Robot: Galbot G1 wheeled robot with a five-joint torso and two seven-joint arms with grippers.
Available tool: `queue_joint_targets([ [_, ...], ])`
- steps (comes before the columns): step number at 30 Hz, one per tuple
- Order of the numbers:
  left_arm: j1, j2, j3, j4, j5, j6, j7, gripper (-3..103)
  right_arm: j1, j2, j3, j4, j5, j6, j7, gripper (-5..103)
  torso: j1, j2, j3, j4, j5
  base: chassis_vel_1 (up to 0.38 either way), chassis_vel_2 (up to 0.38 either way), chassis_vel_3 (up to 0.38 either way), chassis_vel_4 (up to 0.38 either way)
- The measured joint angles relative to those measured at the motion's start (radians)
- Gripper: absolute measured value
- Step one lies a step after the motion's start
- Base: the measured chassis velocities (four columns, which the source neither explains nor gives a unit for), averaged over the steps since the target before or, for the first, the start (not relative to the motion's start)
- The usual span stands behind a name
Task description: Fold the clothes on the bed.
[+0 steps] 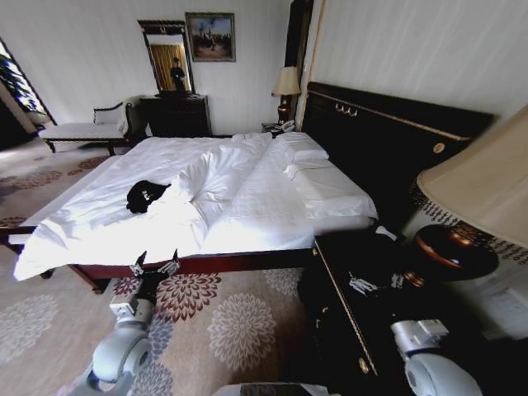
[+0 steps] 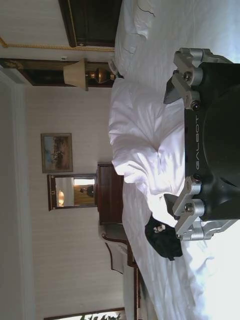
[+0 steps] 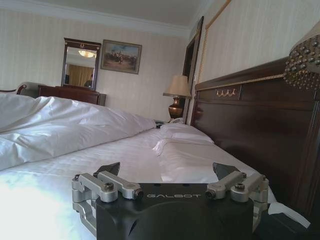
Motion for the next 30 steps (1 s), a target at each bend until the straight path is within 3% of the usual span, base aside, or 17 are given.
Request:
queue_joint_targets([
  [30,0.026,-0.013,-0.003,-0.008,0.008,-0.012,0.008,100,-0.014,0.041,-0.029,-0.012,-0.053,0.024,-0.016,100,0.0,0.0,0.0,-0.0001,0.0,-0.134,0.131,0.133,-0.128],
])
